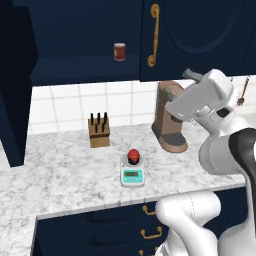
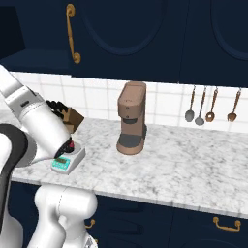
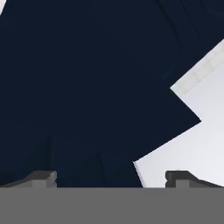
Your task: Pick the jam and place it on the digital scale for weighing, and close the cabinet.
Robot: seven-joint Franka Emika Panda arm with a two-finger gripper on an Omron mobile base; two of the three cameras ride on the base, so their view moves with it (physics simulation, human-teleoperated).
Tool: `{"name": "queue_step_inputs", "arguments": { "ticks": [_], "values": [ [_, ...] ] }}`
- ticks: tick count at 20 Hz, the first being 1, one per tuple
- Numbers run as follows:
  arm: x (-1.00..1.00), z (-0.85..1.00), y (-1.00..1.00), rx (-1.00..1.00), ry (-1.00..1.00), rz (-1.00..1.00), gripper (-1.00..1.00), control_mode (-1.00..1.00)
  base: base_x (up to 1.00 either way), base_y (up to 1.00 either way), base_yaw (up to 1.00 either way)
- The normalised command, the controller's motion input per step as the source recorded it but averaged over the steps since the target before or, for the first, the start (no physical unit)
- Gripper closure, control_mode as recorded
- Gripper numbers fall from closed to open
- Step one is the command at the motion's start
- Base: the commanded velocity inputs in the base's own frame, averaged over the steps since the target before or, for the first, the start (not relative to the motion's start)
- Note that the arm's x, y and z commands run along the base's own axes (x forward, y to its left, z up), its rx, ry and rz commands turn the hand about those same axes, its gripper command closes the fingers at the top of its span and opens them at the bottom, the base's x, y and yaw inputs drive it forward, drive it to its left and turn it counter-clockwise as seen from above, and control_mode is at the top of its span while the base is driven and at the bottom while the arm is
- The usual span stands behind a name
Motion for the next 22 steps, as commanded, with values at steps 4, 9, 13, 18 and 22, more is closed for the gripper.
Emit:
{"name": "queue_step_inputs", "arguments": {
  "ticks": [4, 9, 13, 18, 22],
  "values": [
    [-1.0, 0.0, 0.54, 0.08, 0.2, -0.04, -1.0, -1.0, 0.0, 0.0, 0.0],
    [-1.0, 0.0, 0.78, 0.06, 0.11, -0.09, -1.0, -1.0, 0.0, 0.0, 0.0],
    [-1.0, -0.21, 1.0, 0.0, 0.02, -0.15, -1.0, -1.0, 0.0, 0.0, 0.0],
    [-0.86, -0.44, 1.0, 0.02, -0.01, -0.24, -1.0, -1.0, 0.0, 0.0, 0.0],
    [-0.67, -0.48, 1.0, 0.1, -0.16, -0.34, -1.0, -1.0, 0.0, 0.0, 0.0]
  ]
}}
